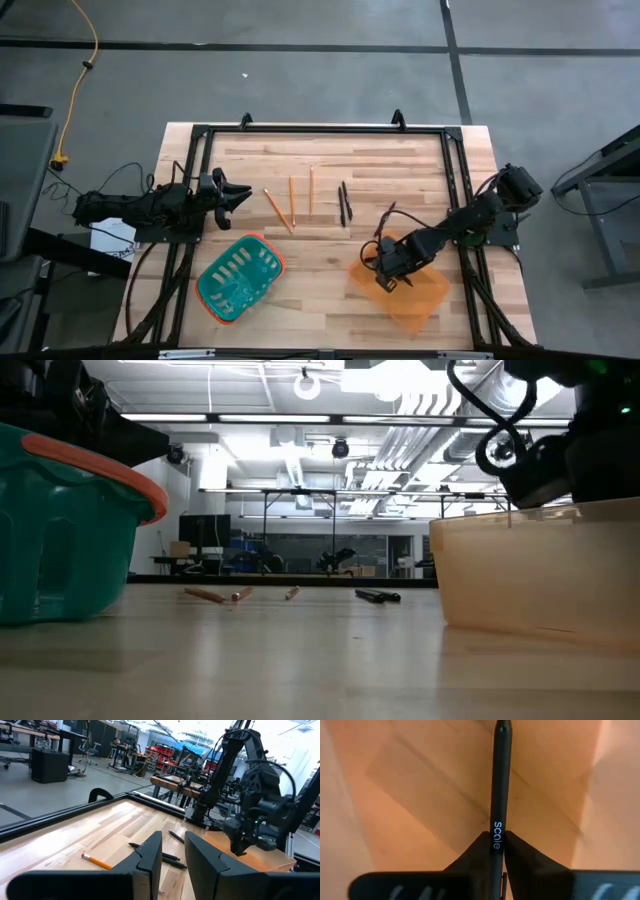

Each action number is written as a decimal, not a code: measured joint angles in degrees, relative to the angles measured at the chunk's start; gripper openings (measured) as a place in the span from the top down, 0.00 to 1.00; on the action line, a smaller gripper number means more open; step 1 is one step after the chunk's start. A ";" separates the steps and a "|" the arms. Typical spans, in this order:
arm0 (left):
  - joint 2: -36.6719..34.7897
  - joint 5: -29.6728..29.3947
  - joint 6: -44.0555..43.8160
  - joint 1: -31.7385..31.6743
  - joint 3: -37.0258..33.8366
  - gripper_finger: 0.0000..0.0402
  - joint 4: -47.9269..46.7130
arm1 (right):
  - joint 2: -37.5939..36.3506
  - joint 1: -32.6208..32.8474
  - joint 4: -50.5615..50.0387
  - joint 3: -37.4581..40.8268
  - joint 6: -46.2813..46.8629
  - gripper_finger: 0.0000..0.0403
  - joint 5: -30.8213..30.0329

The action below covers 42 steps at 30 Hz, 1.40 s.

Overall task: Sort pens & pencils
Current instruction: Put the black pen into the orange bin

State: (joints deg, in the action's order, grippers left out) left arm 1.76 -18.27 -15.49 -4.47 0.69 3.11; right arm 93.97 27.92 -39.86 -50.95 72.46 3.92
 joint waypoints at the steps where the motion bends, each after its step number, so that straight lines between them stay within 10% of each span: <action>1: 0.01 0.01 -0.01 -0.01 0.00 0.82 0.00 | 0.00 0.00 0.26 0.37 0.16 0.88 0.00; 18: 0.00 0.00 -0.01 -0.01 0.00 0.82 0.00 | 0.00 -7.77 -18.21 -19.69 -14.22 0.72 -0.74; 42: 0.00 0.01 0.00 0.00 0.00 0.82 0.00 | 13.40 -31.98 -2.05 -23.06 -38.44 0.54 -10.05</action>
State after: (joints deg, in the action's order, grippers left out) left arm 1.76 -18.26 -15.49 -4.47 0.69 3.11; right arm 107.37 -4.06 -41.91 -74.02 34.02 -6.13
